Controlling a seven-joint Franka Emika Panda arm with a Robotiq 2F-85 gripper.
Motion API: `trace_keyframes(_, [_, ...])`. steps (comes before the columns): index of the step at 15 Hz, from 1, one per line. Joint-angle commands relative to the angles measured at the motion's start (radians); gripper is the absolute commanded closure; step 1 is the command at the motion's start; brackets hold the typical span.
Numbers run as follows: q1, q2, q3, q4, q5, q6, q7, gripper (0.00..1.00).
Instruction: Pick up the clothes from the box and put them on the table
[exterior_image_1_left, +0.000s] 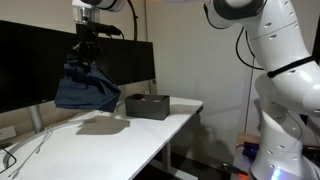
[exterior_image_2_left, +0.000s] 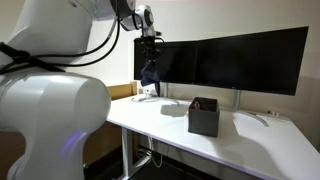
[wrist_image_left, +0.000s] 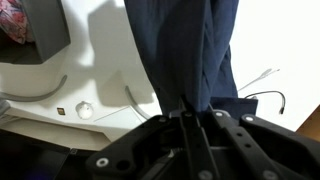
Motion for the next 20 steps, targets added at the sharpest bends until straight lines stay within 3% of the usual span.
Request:
trace_keyframes(1, [0.02, 0.01, 0.022, -0.029, 0.021, 0.014, 0.006, 0.9])
trace_keyframes(11, [0.003, 0.126, 0.095, -0.007, 0.17, -0.03, -0.037, 0.9])
trace_keyframes(16, [-0.052, 0.214, 0.064, 0.0, 0.193, -0.082, -0.022, 0.9])
trace_keyframes(17, [-0.1, 0.238, 0.112, 0.016, 0.156, -0.098, 0.001, 0.9])
trace_keyframes(20, [-0.143, 0.294, 0.109, 0.028, 0.142, -0.119, 0.008, 0.91])
